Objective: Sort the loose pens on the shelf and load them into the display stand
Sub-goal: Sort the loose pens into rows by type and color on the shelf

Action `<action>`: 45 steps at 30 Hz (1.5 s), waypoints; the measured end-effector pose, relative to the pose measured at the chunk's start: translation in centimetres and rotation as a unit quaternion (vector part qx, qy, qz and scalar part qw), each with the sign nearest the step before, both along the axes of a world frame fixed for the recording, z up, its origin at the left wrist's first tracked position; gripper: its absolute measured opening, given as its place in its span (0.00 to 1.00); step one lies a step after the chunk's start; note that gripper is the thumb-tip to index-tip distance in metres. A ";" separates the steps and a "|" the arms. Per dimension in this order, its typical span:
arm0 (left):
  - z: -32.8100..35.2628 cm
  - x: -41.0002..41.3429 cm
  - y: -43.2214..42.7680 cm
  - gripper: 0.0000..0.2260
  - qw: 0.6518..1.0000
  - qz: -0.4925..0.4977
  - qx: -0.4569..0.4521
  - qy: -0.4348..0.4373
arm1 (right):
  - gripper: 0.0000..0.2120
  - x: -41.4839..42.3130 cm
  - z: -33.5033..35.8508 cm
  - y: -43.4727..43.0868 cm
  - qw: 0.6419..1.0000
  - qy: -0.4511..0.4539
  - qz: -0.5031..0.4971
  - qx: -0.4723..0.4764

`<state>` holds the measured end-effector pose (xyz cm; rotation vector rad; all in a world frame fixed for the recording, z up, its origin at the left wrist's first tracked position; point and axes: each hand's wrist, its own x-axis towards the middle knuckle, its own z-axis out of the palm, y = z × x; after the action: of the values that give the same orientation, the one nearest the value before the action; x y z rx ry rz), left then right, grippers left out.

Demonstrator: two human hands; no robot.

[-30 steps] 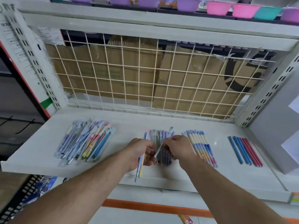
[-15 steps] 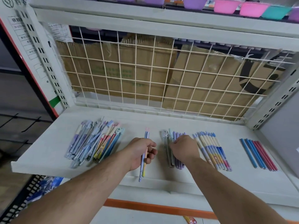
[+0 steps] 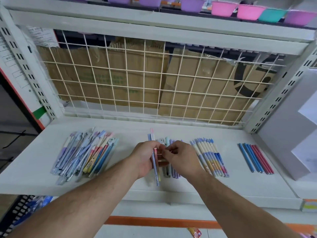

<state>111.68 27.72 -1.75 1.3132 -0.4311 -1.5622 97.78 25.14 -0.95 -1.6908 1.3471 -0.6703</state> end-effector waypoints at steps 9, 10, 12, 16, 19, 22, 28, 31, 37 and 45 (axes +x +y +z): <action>0.4 -4.8 -1.5 0.11 0.999 -0.026 -0.017 0.044 | 0.05 -3.4 -0.6 -0.7 0.999 -0.024 0.040 0.015; 0.3 -5.2 -1.7 0.10 0.998 -0.032 -0.017 0.042 | 0.04 -3.9 -0.6 -0.9 0.999 -0.030 0.038 0.018; 0.4 -6.0 -2.0 0.09 0.998 -0.040 -0.011 0.041 | 0.04 -4.8 -0.7 -1.2 0.999 -0.028 0.038 0.013; 0.9 -7.6 -2.6 0.08 0.999 -0.011 0.013 0.028 | 0.05 -6.3 -1.1 -2.0 1.000 -0.025 0.016 0.011; 1.0 -8.5 -3.2 0.10 0.998 0.056 0.009 -0.010 | 0.05 -7.8 -1.1 -3.1 0.999 0.013 -0.044 -0.012; 0.9 -8.7 -3.6 0.06 0.994 0.107 0.006 -0.036 | 0.08 -9.4 -1.5 -4.0 0.987 0.146 -0.041 -0.045; 0.9 -8.9 -3.7 0.06 0.991 0.128 0.009 -0.025 | 0.14 -9.8 -2.7 -4.3 0.918 0.361 0.083 -0.143; 0.9 -8.9 -3.8 0.08 0.991 0.132 0.010 -0.021 | 0.14 -9.5 -3.0 -4.8 0.911 0.375 0.092 -0.147; 0.7 -8.6 -3.9 0.08 0.992 0.126 0.017 -0.016 | 0.16 -9.7 -3.1 -5.7 0.924 0.355 0.053 -0.129; 0.9 -8.3 -4.0 0.06 0.995 0.100 0.017 -0.006 | 0.14 -9.9 -3.0 -6.3 0.935 0.340 0.004 -0.099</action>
<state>103.41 23.73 -0.89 1.3491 -0.2721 -1.4009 87.91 18.88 -3.99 -2.2061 1.7812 -0.2078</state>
